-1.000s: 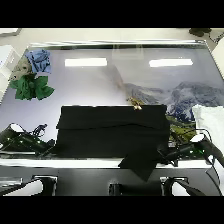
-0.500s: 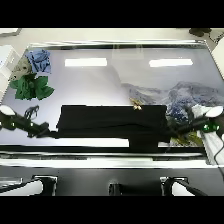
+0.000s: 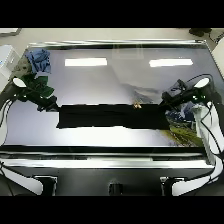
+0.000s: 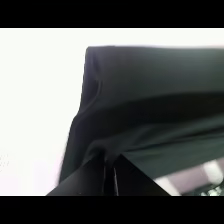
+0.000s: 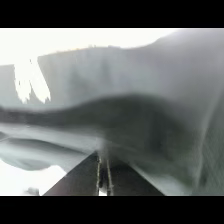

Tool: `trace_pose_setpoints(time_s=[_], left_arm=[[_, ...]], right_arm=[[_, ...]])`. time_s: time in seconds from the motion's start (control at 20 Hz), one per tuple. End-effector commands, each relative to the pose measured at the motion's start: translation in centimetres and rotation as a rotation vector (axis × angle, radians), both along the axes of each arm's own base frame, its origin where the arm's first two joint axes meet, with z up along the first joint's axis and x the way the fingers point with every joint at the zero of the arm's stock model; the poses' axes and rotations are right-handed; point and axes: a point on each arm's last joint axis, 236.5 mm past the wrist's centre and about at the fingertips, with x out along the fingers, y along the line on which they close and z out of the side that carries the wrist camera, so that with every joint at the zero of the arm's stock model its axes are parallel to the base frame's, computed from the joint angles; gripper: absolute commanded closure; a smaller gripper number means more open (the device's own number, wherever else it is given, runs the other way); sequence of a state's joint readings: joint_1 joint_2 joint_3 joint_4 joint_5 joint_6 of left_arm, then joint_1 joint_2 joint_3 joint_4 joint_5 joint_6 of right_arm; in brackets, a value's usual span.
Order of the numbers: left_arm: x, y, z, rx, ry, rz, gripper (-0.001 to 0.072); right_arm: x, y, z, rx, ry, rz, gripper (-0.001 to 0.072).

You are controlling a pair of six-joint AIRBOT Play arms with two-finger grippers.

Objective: Fold the clothes and pants, and hang the long-sleeved shirts on hangers.

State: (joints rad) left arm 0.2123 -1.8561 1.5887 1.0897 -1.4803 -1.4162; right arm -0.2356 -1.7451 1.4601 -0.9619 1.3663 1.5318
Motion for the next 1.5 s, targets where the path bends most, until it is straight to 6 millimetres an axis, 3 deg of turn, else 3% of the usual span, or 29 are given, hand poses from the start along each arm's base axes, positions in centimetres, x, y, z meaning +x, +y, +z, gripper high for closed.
trace_pose_setpoints(time_s=[0.0, 0.15, 0.2, 0.25, 0.3, 0.35, 0.4, 0.45, 0.55, 0.65, 0.75, 0.85, 0.95, 1.15, 1.3, 1.45], left_arm=[[2.1, -1.4, -1.8, -0.073, 0.031, 0.033, 0.0678], [1.3, -2.0, -3.2, -0.089, 0.083, 0.019, 0.0638], [1.1, -2.0, -3.1, -0.092, 0.086, 0.011, 0.0572], [0.8, -1.8, -2.6, -0.098, 0.090, -0.008, 0.0341], [0.4, -1.2, -1.7, -0.104, 0.105, -0.022, 0.0098], [0.2, -0.4, -0.8, -0.106, 0.115, -0.031, 0.0035], [-0.1, 0.8, 0.5, -0.107, 0.122, -0.034, 0.0035], [-0.3, 2.2, 1.8, -0.104, 0.120, -0.031, 0.0035], [-0.1, 4.7, 4.0, -0.090, 0.099, 0.024, 0.0033], [0.2, 6.5, 5.9, -0.072, 0.063, 0.093, -0.0003], [0.2, 6.8, 7.4, -0.064, 0.039, 0.116, -0.0003], [0.3, 6.4, 9.2, -0.057, 0.008, 0.122, -0.0003], [0.2, 5.5, 10.9, -0.044, -0.030, 0.102, -0.0003], [0.1, 2.6, 13.4, -0.028, -0.090, 0.035, -0.0003], [0.2, 0.0, 14.0, -0.026, -0.112, -0.024, -0.0002], [0.0, -2.5, 14.1, -0.029, -0.113, -0.084, -0.0003]], right_arm=[[2.6, 1.1, -1.8, 0.066, 0.004, -0.061, 0.0629], [2.1, 1.5, -2.6, 0.088, 0.040, -0.057, 0.0635], [2.1, 1.5, -2.2, 0.093, 0.035, -0.057, 0.0635], [2.0, 1.2, -1.5, 0.092, 0.024, -0.050, 0.0624], [1.9, 0.5, -0.7, 0.083, 0.012, -0.048, 0.0516], [1.4, -0.7, 0.3, 0.074, -0.006, -0.034, 0.0261], [0.5, -2.4, 1.1, 0.061, -0.007, -0.026, 0.0104], [-0.8, -4.8, 1.5, 0.044, 0.025, -0.046, 0.0060], [-4.1, -8.8, 1.1, 0.032, 0.125, -0.084, 0.0022], [-6.3, -10.0, -0.3, 0.055, 0.187, -0.111, 0.0009], [-7.4, -8.9, -2.8, 0.082, 0.190, -0.097, 0.0002], [-6.7, -6.5, -4.3, 0.175, 0.118, -0.112, -0.0001], [-5.3, -4.5, -4.6, 0.287, 0.037, -0.139, -0.0002], [-3.3, -3.3, -4.8, 0.349, 0.005, -0.195, -0.0001], [-2.8, -0.4, -5.3, 0.317, 0.002, -0.133, 0.0006], [-2.4, 2.8, -5.3, 0.286, 0.009, -0.061, 0.0062]])
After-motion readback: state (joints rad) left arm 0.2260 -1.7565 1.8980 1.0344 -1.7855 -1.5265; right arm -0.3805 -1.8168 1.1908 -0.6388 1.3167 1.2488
